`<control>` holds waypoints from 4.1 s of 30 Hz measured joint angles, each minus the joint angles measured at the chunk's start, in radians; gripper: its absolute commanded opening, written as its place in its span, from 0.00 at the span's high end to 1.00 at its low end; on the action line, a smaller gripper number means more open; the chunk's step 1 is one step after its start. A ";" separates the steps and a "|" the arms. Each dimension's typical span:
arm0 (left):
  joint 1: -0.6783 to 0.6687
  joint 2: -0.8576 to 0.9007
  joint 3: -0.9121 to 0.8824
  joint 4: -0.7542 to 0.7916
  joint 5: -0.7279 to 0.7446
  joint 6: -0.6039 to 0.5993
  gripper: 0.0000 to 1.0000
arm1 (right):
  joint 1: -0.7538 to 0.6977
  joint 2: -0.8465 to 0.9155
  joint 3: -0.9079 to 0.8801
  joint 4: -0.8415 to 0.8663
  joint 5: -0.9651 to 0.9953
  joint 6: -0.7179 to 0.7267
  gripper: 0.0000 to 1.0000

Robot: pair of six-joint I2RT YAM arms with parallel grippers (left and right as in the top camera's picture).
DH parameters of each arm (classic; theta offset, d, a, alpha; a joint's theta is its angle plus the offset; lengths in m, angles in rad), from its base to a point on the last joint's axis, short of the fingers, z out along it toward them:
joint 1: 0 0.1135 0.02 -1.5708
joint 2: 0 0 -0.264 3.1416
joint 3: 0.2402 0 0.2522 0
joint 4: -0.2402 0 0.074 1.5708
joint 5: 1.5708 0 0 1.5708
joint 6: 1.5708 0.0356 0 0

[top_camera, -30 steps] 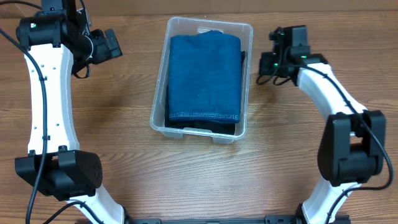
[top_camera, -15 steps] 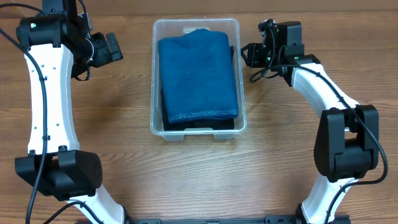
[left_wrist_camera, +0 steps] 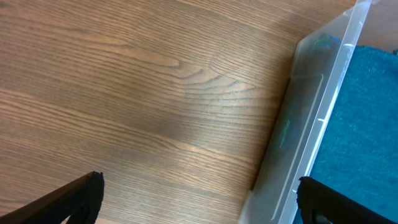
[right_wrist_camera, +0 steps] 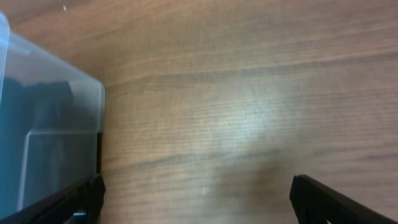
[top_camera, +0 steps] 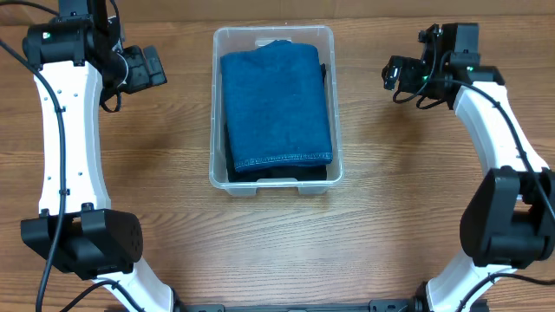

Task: Pack container

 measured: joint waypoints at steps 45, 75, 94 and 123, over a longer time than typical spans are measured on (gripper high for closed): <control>0.000 -0.911 -1.240 0.392 0.166 0.155 0.00 | 0.025 -1.258 -0.411 -0.644 0.112 0.098 0.00; 0.000 -0.686 -1.247 0.393 0.166 0.155 0.00 | 0.032 -1.860 -1.371 0.525 0.055 0.023 0.00; 0.000 -0.685 -1.247 0.393 0.166 0.154 0.00 | 0.032 -1.881 -1.529 0.609 0.078 0.022 0.00; 0.000 -0.865 -1.249 0.469 0.103 0.186 0.00 | 0.032 -1.881 -1.529 0.608 0.078 0.022 0.00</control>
